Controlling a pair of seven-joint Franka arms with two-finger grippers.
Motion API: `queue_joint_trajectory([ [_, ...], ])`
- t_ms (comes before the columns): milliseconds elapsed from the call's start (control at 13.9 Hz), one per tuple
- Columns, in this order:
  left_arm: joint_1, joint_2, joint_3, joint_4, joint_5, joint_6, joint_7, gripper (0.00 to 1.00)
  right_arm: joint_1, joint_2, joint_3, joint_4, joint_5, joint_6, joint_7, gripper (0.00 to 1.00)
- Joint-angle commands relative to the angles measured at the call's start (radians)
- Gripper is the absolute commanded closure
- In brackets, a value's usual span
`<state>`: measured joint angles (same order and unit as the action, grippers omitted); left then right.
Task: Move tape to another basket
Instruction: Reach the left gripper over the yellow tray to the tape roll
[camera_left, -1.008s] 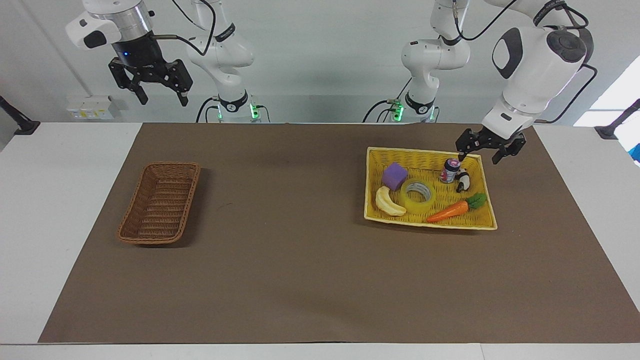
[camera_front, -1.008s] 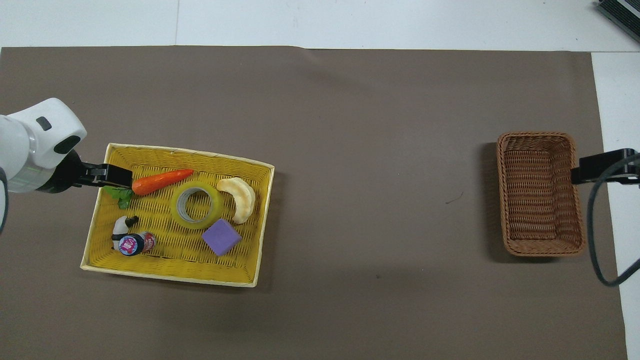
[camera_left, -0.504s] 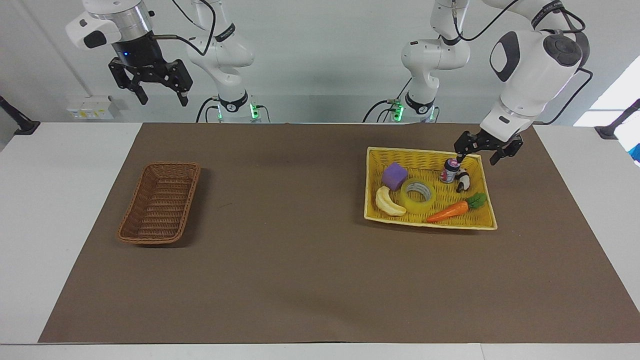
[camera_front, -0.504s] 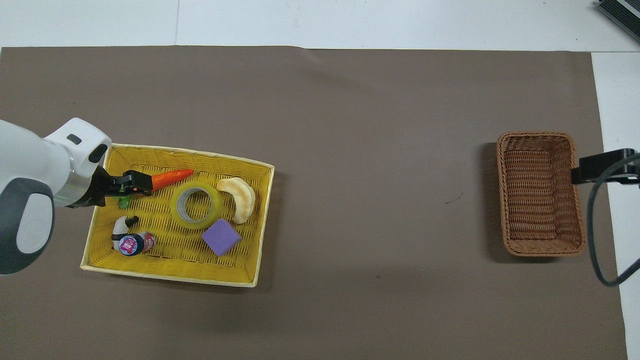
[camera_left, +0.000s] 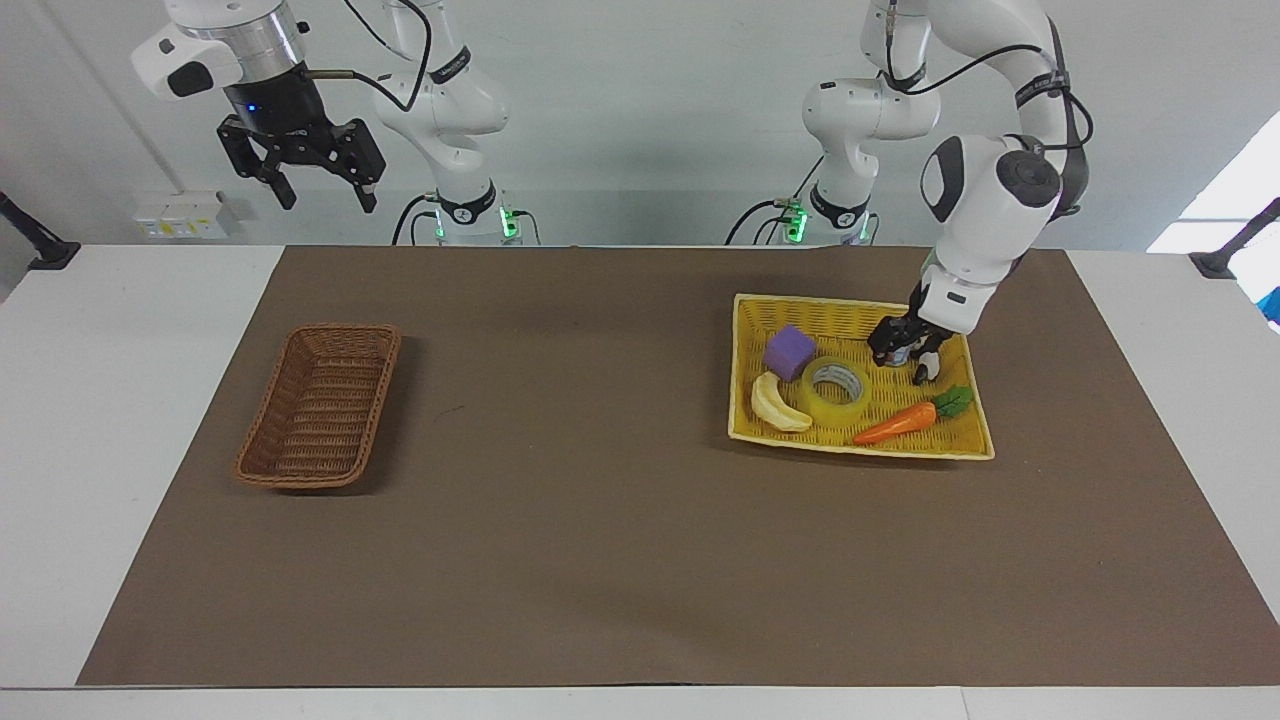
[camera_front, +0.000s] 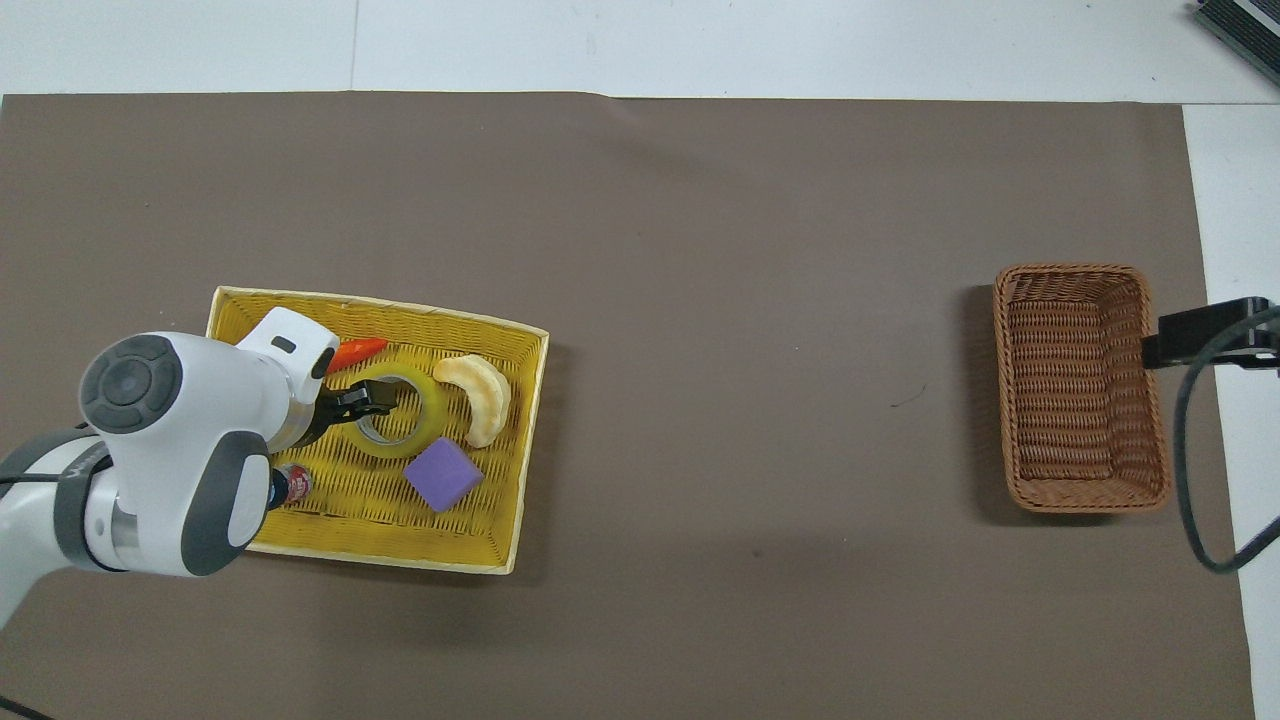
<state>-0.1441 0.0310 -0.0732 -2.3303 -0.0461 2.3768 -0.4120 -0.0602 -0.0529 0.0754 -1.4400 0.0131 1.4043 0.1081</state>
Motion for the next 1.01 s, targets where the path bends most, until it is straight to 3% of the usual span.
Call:
queue_joint_trajectory([
  [0,-0.025,0.044,0.012,-0.023,-0.011,0.077,-0.011,0.15,-0.01,-0.021,0.006,-0.022,0.001,-0.007,0.004,0.0],
  [72,-0.025,0.047,0.012,-0.032,-0.011,0.091,-0.011,0.5,-0.01,-0.021,0.006,-0.022,0.001,-0.007,0.005,0.0],
  [144,-0.02,0.044,0.012,-0.038,-0.011,0.088,-0.007,0.98,-0.01,-0.021,0.006,-0.022,0.001,-0.007,0.004,0.0],
  [432,-0.012,0.055,0.013,0.003,-0.011,0.05,0.005,1.0,-0.01,-0.021,0.006,-0.022,0.001,-0.007,0.004,0.0],
  [936,-0.005,0.04,0.02,0.196,-0.009,-0.213,0.018,1.0,-0.01,-0.022,0.006,-0.022,0.001,-0.008,0.005,0.0],
])
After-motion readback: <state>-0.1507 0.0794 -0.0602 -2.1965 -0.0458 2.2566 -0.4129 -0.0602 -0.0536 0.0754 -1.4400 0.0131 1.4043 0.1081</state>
